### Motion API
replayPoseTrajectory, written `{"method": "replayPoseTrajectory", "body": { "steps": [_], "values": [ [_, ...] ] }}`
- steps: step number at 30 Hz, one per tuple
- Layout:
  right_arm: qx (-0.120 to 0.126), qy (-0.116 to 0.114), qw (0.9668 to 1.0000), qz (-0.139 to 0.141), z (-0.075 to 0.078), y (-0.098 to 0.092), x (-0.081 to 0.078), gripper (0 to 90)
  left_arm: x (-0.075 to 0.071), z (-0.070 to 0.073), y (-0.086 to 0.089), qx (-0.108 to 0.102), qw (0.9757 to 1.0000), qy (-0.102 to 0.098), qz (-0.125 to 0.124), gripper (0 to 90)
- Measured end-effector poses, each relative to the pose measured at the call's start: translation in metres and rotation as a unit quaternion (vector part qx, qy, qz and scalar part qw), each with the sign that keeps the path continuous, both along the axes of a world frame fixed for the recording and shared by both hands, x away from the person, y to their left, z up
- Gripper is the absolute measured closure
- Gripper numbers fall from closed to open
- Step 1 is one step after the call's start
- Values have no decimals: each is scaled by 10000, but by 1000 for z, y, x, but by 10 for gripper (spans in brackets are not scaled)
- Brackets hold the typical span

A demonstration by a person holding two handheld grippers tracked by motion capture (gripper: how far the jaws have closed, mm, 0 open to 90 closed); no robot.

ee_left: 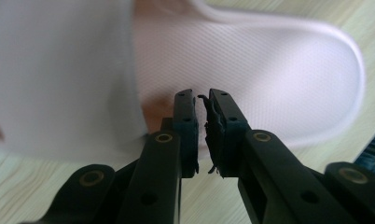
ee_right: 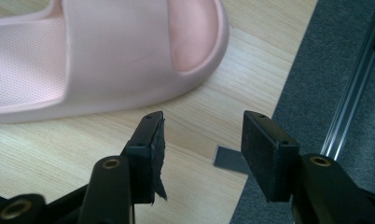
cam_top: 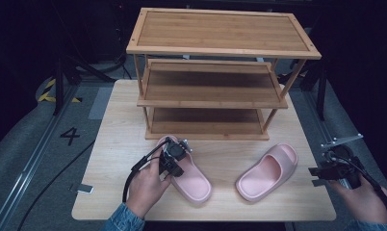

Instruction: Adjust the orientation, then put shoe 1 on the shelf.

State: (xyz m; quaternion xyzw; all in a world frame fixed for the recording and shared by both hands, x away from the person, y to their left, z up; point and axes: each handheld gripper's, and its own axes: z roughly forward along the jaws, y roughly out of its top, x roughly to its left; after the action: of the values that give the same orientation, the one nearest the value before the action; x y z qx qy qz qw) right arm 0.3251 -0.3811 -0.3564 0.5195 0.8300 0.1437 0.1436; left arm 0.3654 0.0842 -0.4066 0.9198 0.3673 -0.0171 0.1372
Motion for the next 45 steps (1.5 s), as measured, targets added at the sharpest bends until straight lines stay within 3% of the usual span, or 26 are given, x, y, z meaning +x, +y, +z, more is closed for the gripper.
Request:
{"method": "replayPoseTrajectory", "body": {
  "steps": [9, 13, 18, 20, 22, 23, 25, 31, 37, 40, 42, 45],
  "values": [
    [118, 2, 9998, 173, 1, 9, 9, 495, 3, 2, 31, 109, 9996, 49, 253, 786],
    [105, 11, 9998, 194, 0, 10, 10, 494, 6, 2, 42, 287, 9985, -92, 467, 785],
    [119, 7, 9997, 203, 0, 9, 9, 494, 7, 7, 50, 1, 9988, 0, 490, 734],
    [127, 8, 9997, 202, 0, 9, 9, 494, 5, 11, 50, -207, 9989, 127, 399, 661],
    [135, 9, 9997, 203, 0, 8, 8, 493, 2, 16, 48, -505, 9979, 271, 289, 605],
    [135, 9, 9997, 203, 0, 8, 8, 493, 2, 16, 48, -505, 9979, 271, 289, 559],
    [136, 7, 9997, 211, 0, 8, 8, 493, -2, 18, 43, -709, 9965, 389, 233, 549],
    [105, 9, 9997, 225, 0, 10, 8, 493, -2, 5, 29, -423, 9980, 313, 344, 564],
    [102, -28, 9997, 219, 2, 9, 8, 496, 0, -9, 20, -118, 9988, 248, 400, 696],
    [98, -19, 9997, 225, 2, 11, 9, 497, -1, -8, 20, -111, 9991, 153, 389, 755],
    [87, -15, 9996, 259, 0, 12, 10, 498, -4, -5, 19, -42, 9994, -26, 338, 801],
    [81, 15, 9996, 256, -1, 14, 11, 497, -6, -1, 20, -34, 9995, -40, 296, 826]
  ]
}}
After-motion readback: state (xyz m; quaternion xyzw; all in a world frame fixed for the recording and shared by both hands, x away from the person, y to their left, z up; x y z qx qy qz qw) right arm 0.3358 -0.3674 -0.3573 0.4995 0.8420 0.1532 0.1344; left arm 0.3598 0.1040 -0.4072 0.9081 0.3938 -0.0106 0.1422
